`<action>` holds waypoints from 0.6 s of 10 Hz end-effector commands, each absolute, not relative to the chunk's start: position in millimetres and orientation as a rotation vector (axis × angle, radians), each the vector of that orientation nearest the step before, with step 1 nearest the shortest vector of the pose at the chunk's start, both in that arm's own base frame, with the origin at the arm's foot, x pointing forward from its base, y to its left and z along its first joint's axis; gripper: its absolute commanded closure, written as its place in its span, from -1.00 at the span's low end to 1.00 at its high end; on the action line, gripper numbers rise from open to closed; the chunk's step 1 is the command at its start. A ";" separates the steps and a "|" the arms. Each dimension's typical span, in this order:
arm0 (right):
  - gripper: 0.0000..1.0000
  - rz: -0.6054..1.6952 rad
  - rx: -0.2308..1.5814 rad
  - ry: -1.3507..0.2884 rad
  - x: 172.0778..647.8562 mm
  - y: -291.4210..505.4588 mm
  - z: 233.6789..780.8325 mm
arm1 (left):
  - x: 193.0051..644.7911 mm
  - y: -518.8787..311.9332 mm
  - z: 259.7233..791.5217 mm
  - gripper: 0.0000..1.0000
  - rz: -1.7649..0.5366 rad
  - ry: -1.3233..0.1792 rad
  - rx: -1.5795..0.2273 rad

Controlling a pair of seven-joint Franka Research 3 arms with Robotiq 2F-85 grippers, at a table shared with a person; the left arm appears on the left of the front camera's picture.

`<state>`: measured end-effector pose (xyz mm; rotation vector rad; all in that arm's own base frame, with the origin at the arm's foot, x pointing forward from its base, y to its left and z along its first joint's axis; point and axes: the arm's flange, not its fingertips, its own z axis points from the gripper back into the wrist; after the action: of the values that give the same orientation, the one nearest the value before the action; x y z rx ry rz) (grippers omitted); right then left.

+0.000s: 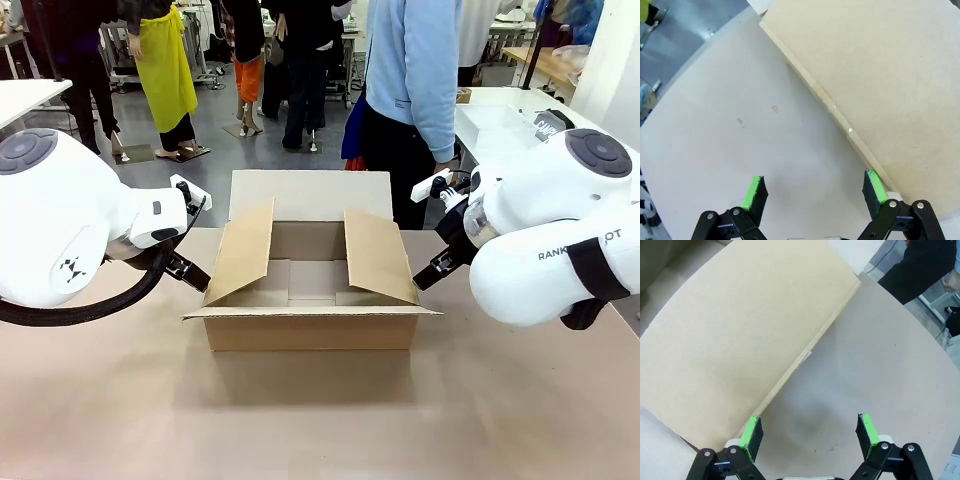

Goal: Pack the gift set into the box.
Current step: Place both hands on the side flaps of the Package Box and spread them outward.

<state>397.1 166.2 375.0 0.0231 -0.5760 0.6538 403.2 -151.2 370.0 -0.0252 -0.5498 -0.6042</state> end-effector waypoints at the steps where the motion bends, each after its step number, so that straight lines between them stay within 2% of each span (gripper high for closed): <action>1: -1.00 0.654 0.023 -0.576 397.1 166.2 375.0 | 403.2 -151.2 370.0 -1.00 -0.604 -0.550 -0.025; 2: -1.00 0.674 0.045 -0.582 396.6 159.7 390.3 | 396.6 -146.5 378.8 -1.00 -0.674 -0.552 -0.014; 3: -1.00 0.686 0.049 -0.562 393.0 146.0 409.6 | 384.7 -125.9 396.7 -1.00 -0.673 -0.560 0.102; 4: -1.00 0.711 0.067 -0.517 386.9 132.4 426.3 | 368.7 -99.1 414.6 -1.00 -0.667 -0.546 0.130; 6: -1.00 0.705 0.206 -0.515 370.3 99.3 464.0 | 331.7 -52.7 452.2 -1.00 -0.637 -0.623 -0.031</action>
<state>377.7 126.8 440.1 0.1285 -0.5269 0.6867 396.1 -88.4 448.4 0.0447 -0.6012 -0.6422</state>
